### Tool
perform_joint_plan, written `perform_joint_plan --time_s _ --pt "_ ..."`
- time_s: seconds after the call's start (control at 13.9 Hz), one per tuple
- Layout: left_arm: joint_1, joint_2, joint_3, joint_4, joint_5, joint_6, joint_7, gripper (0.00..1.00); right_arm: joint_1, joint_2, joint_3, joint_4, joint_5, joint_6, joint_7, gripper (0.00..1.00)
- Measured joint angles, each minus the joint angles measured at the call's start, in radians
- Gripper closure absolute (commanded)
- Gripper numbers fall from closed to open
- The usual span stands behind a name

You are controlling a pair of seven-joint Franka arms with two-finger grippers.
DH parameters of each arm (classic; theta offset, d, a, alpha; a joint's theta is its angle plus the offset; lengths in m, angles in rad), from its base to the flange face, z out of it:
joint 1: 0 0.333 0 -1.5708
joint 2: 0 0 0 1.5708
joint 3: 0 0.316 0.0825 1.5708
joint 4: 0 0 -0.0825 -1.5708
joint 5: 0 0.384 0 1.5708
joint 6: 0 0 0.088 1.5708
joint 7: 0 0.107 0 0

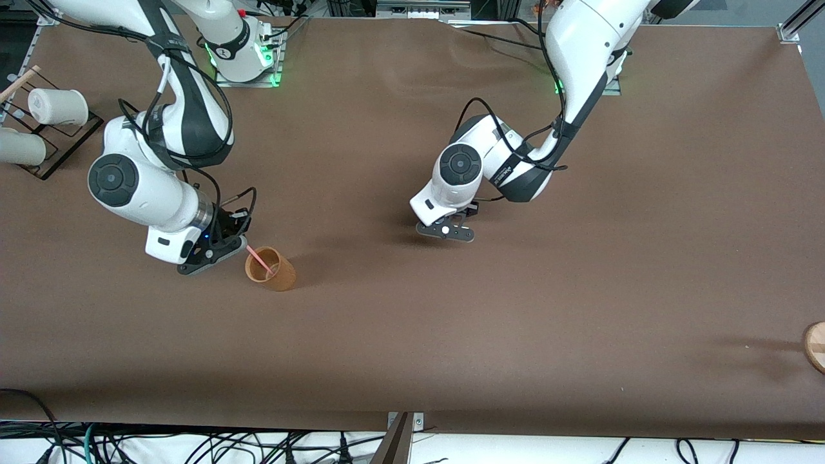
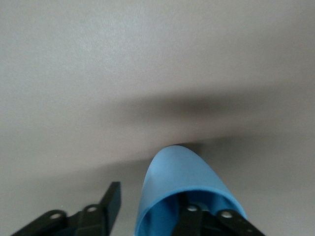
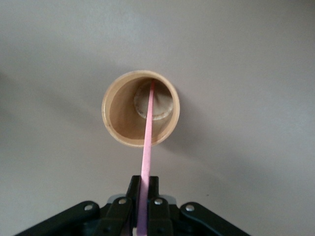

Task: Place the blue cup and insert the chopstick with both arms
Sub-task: 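Lift the chopstick from the tan cup while the left gripper sets down the cup, then insert the chopstick into the blue cup while the left gripper returns to rest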

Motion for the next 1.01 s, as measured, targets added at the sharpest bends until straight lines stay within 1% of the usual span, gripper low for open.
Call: perform_joint_plan --time_s 0.14,0.36,0.58,0.65,0.79,1.01 --pt "0.0 -0.049 -0.016 0.018 0.0 -0.048 0.0 0.0 0.0 -0.017 0.0 0.039 0.0 -0.038 -0.003 1.0" --pt "0.009 -0.182 -0.021 0.034 0.0 -0.158 0.0 0.0 0.0 -0.079 0.011 0.116 0.0 -0.157 -0.006 1.0" --pt "0.062 -0.308 -0.02 0.077 0.0 -0.335 0.0 0.0 0.005 -0.144 0.052 0.183 0.001 -0.287 -0.003 1.0" --pt "0.084 -0.331 -0.019 0.106 0.0 -0.399 0.001 0.0 0.015 -0.152 0.068 0.216 0.001 -0.331 0.013 1.0" --pt "0.13 -0.347 -0.017 0.169 0.0 -0.484 0.013 0.0 0.059 -0.149 0.082 0.264 0.002 -0.367 0.097 1.0" --pt "0.217 -0.345 -0.014 0.229 -0.004 -0.525 0.123 0.0 0.148 -0.111 0.086 0.281 0.003 -0.367 0.275 1.0"
